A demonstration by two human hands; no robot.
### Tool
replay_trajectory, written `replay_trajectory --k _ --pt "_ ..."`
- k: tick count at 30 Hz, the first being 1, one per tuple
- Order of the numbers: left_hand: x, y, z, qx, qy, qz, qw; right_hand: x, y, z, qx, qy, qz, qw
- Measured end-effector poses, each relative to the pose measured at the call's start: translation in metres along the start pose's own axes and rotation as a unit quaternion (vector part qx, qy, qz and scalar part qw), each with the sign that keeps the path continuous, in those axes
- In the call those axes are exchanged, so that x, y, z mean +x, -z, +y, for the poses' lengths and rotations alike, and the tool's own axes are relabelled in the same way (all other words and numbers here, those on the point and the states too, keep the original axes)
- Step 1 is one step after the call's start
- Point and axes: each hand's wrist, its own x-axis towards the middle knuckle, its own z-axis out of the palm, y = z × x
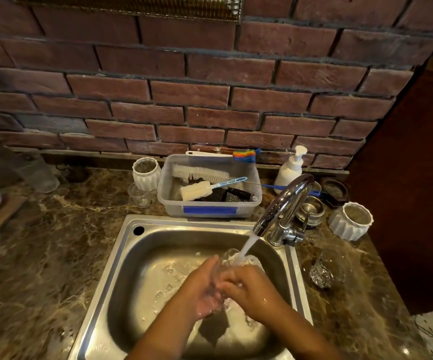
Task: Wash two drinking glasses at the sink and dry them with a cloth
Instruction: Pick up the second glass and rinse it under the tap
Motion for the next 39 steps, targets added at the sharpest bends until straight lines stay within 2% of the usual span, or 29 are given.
replay_trajectory --k 2,4,6,7,9,10,11,12,14,16,17,19,20,21,22,24,25,26,28,29,30,31,32,34,35,36,37,38,39 --pt "0.001 0.002 0.006 -0.037 0.020 -0.055 0.998 0.000 0.002 0.003 -0.163 0.068 0.004 0.984" --pt "0.006 0.000 0.005 -0.011 -0.029 -0.030 0.999 -0.001 -0.002 0.002 -0.161 0.071 0.046 0.983" --pt "0.009 -0.005 0.003 0.012 -0.136 0.038 0.990 0.000 -0.010 -0.008 0.002 -0.019 0.105 0.994" --pt "0.009 -0.008 0.001 0.042 -0.204 0.057 0.976 0.003 -0.013 -0.013 0.116 -0.079 0.147 0.979" --pt "0.007 -0.009 -0.007 0.140 -0.326 0.080 0.931 0.009 -0.016 -0.024 0.351 -0.215 0.194 0.891" --pt "0.009 -0.005 -0.012 0.173 -0.362 0.086 0.912 0.011 -0.018 -0.027 0.433 -0.259 0.191 0.842" --pt "0.010 -0.001 -0.014 0.188 -0.382 0.086 0.901 0.011 -0.018 -0.030 0.475 -0.278 0.180 0.815" --pt "0.012 0.003 -0.015 0.203 -0.386 0.084 0.896 0.010 -0.018 -0.030 0.473 -0.277 0.166 0.820" --pt "0.012 0.006 -0.011 0.216 -0.333 0.077 0.915 0.006 -0.018 -0.028 0.385 -0.230 0.143 0.882" --pt "0.005 0.007 0.000 0.152 -0.181 0.055 0.970 0.001 -0.013 -0.020 0.208 -0.114 0.098 0.966" --pt "0.001 0.009 0.005 0.101 -0.095 0.029 0.990 -0.001 -0.010 -0.017 0.099 -0.059 0.056 0.992" --pt "-0.003 0.013 0.010 0.028 0.006 -0.014 0.999 -0.002 -0.007 -0.013 -0.123 0.028 -0.016 0.992" --pt "-0.002 0.015 0.010 0.017 0.013 -0.016 1.000 -0.001 -0.007 -0.012 -0.190 0.042 -0.030 0.980" --pt "-0.002 0.014 0.009 0.012 0.004 -0.011 1.000 -0.001 -0.008 -0.013 -0.209 0.041 -0.023 0.977" --pt "0.001 0.012 0.006 0.009 -0.022 0.001 1.000 -0.001 -0.009 -0.016 -0.175 0.030 -0.004 0.984" --pt "0.004 0.004 0.002 0.058 -0.137 0.050 0.988 0.000 -0.014 -0.024 0.002 -0.037 0.072 0.997" --pt "0.005 0.001 -0.001 0.121 -0.218 0.076 0.966 0.002 -0.018 -0.026 0.124 -0.103 0.115 0.980" --pt "0.007 0.000 -0.004 0.199 -0.302 0.093 0.928 0.004 -0.019 -0.029 0.262 -0.183 0.153 0.935" --pt "0.011 0.002 -0.011 0.328 -0.435 0.100 0.833 0.009 -0.023 -0.028 0.502 -0.310 0.176 0.788" --pt "0.013 0.004 -0.013 0.361 -0.468 0.098 0.801 0.012 -0.025 -0.026 0.555 -0.338 0.182 0.738" --pt "0.016 0.005 -0.015 0.368 -0.471 0.101 0.796 0.014 -0.027 -0.024 0.558 -0.343 0.190 0.731" --pt "0.016 0.004 -0.014 0.354 -0.444 0.106 0.816 0.015 -0.028 -0.023 0.522 -0.336 0.199 0.758" --pt "0.014 0.002 -0.010 0.317 -0.392 0.109 0.857 0.015 -0.028 -0.024 0.451 -0.319 0.205 0.808" --pt "0.007 -0.001 0.001 0.180 -0.215 0.095 0.955 0.011 -0.027 -0.024 0.250 -0.228 0.204 0.919" --pt "0.000 -0.002 0.006 0.110 -0.114 0.077 0.984 0.009 -0.027 -0.020 0.141 -0.161 0.186 0.959" --pt "-0.007 -0.001 0.009 0.049 -0.038 0.057 0.996 0.007 -0.026 -0.020 0.021 -0.099 0.152 0.983" --pt "-0.013 -0.001 0.012 0.006 0.002 0.042 0.999 0.006 -0.028 -0.016 -0.083 -0.060 0.109 0.989" --pt "-0.015 -0.001 0.013 -0.018 0.005 0.032 0.999 0.006 -0.029 -0.013 -0.143 -0.040 0.082 0.985" --pt "-0.014 -0.001 0.012 -0.021 -0.017 0.033 0.999 0.007 -0.029 -0.011 -0.135 -0.045 0.080 0.987"
